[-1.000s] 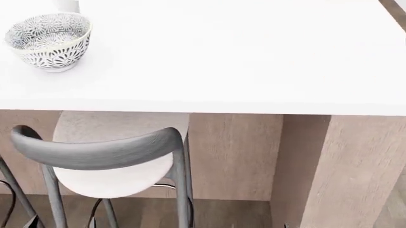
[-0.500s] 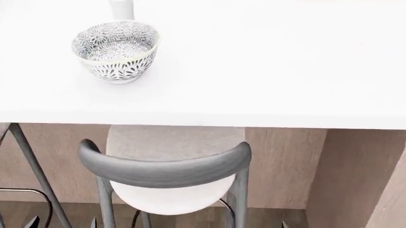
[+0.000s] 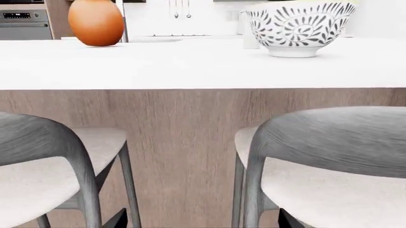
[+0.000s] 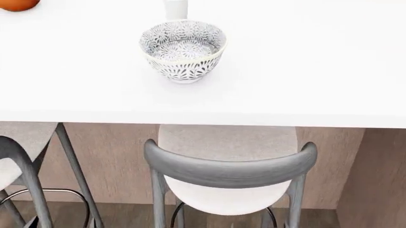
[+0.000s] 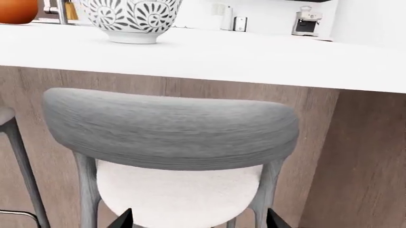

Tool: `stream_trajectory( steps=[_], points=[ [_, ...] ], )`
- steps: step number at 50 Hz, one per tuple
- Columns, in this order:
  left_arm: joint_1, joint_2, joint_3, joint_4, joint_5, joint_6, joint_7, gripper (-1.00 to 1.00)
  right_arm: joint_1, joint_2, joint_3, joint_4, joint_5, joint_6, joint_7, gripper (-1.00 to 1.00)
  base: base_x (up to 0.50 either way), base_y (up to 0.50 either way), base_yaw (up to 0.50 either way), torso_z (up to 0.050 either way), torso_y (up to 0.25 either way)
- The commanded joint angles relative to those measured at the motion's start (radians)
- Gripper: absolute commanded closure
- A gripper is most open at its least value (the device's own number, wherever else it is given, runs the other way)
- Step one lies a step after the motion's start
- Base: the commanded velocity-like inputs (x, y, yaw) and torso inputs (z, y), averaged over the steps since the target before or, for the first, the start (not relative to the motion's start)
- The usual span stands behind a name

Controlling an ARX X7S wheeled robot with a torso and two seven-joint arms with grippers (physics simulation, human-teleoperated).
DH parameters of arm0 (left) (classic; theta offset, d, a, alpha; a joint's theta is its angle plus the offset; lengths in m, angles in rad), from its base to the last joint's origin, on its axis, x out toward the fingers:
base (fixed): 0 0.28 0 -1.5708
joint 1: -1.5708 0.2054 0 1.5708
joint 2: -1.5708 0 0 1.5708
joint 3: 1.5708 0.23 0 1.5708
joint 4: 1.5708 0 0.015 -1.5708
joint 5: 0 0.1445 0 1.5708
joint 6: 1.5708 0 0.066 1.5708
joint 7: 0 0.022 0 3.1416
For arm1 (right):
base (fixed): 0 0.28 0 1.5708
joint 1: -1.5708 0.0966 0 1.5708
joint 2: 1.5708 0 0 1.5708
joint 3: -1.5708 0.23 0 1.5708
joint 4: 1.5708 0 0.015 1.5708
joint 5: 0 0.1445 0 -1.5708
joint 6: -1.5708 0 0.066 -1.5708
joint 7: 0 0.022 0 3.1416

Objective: Place the cup inside the bowl on the dining table and move the bowl to any counter.

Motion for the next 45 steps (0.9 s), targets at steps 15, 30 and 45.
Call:
stream_trajectory(
  steps=[15,30,45],
  points=[
    [0.009,-0.010,0.005,0.023,-0.038,0.018,0.000,-1.00,-0.002,0.010,-0.003,-0.002,0.017,-0.021,0.018,-1.00,0.00,0.00,0.00,0.000,0.000],
    [0.023,-0.019,0.014,0.031,-0.062,0.057,0.018,-1.00,-0.006,0.021,-0.014,-0.018,0.008,-0.009,0.034,-1.00,0.00,0.00,0.00,0.025,0.000],
    [0.021,-0.027,0.019,0.032,-0.059,0.045,-0.001,-1.00,-0.002,0.027,-0.024,-0.015,0.016,-0.011,0.037,-1.00,0.00,0.00,0.00,0.050,0.000]
  ],
)
